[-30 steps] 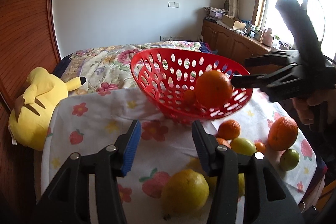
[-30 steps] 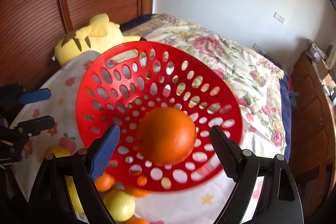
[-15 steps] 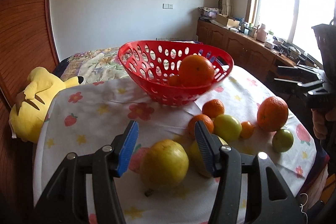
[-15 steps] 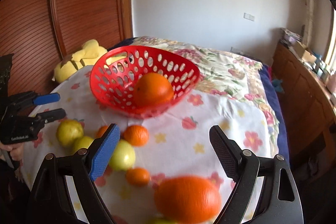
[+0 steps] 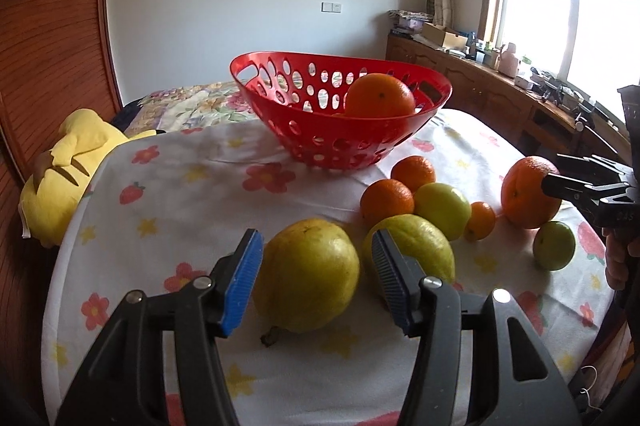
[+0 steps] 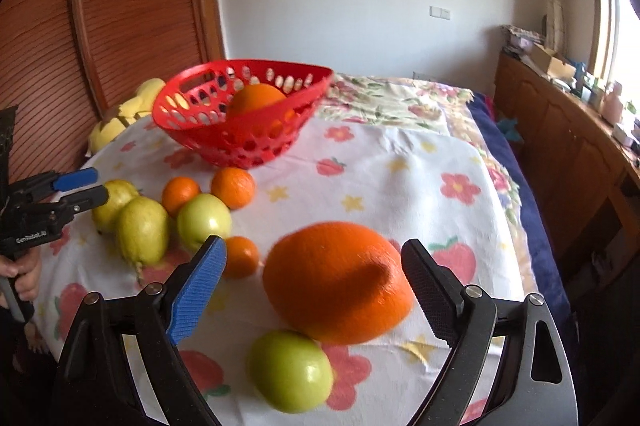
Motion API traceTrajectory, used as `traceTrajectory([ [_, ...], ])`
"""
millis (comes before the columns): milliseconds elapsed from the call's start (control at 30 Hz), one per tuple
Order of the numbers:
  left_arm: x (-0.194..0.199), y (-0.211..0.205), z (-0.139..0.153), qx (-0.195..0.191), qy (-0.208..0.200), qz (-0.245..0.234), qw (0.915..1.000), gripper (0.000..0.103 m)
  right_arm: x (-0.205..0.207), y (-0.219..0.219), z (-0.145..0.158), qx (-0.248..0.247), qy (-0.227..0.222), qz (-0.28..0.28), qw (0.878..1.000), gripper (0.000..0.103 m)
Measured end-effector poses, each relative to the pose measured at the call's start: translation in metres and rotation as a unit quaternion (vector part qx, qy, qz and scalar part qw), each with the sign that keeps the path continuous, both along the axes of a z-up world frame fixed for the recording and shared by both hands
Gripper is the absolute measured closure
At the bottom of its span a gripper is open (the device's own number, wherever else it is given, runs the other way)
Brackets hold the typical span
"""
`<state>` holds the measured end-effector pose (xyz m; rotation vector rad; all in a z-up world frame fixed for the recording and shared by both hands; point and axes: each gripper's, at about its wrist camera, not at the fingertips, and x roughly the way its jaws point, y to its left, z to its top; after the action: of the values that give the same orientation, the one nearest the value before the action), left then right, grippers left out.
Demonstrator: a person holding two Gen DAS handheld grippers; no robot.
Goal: Organize fruits
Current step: 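Grasp the large yellow pomelo with the left tool while the right tool grasps another orange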
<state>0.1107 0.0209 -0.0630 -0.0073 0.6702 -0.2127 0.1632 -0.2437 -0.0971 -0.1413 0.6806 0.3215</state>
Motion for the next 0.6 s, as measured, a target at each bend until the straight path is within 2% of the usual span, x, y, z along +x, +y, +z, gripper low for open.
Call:
traceTrajectory([
  [200, -0.001, -0.004, -0.007, 0.015, -0.001, 0.003, 0.9999, 0.045, 0.006, -0.012, -0.016, 0.021, 0.023, -0.017, 0.999, 0.010],
  [400, 0.000, -0.005, -0.008, 0.026, -0.003, 0.006, 0.9996, 0.045, 0.009, -0.012, -0.023, 0.020, 0.032, -0.026, 0.999, 0.007],
  [600, 0.001, -0.005, -0.009, 0.034, 0.002, 0.008, 0.9994, 0.045, 0.017, -0.014, -0.028, 0.039, 0.046, -0.018, 0.998, 0.005],
])
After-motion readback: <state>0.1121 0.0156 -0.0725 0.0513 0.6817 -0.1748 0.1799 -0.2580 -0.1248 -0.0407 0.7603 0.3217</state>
